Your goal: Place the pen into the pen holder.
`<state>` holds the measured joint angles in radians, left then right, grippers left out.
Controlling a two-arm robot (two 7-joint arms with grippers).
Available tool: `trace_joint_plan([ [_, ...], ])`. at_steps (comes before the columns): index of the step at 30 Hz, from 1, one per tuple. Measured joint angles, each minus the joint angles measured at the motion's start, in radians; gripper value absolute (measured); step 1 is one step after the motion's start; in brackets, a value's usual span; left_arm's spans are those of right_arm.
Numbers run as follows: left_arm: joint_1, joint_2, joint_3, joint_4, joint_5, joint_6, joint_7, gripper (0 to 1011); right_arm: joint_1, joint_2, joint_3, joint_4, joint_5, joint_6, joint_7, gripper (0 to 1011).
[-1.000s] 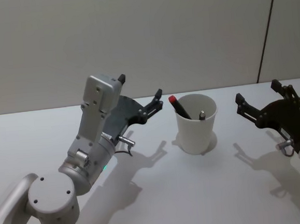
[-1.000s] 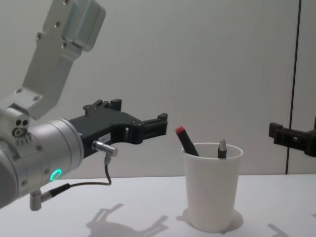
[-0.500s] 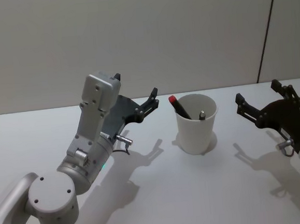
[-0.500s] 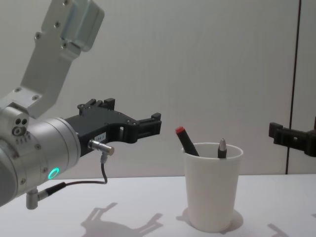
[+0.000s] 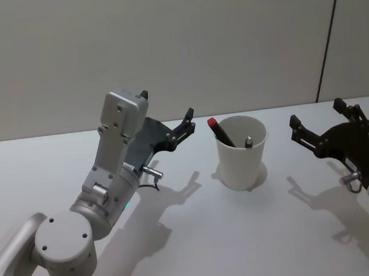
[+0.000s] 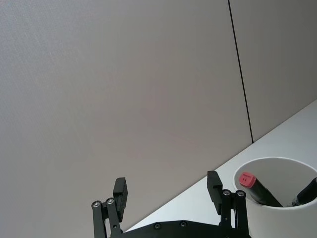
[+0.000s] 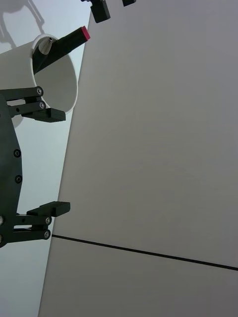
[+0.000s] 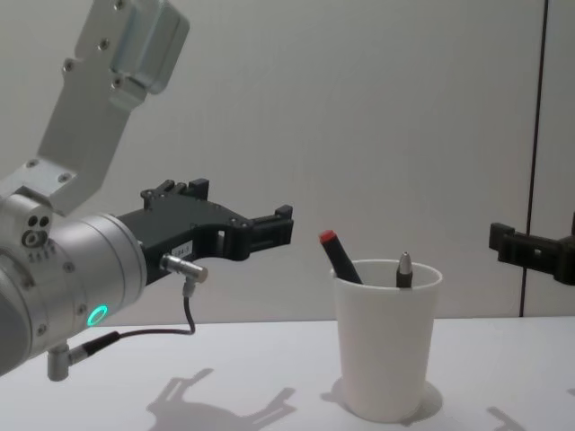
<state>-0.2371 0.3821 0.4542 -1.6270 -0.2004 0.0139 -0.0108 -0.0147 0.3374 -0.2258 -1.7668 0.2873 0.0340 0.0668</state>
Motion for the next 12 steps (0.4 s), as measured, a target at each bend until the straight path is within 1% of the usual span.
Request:
trace_joint_plan([
  [12, 0.0, 0.0, 0.0, 0.001, 0.0, 0.0, 0.0, 1001, 0.0, 0.0, 0.0, 0.0, 0.0, 0.0, 0.0, 1001],
])
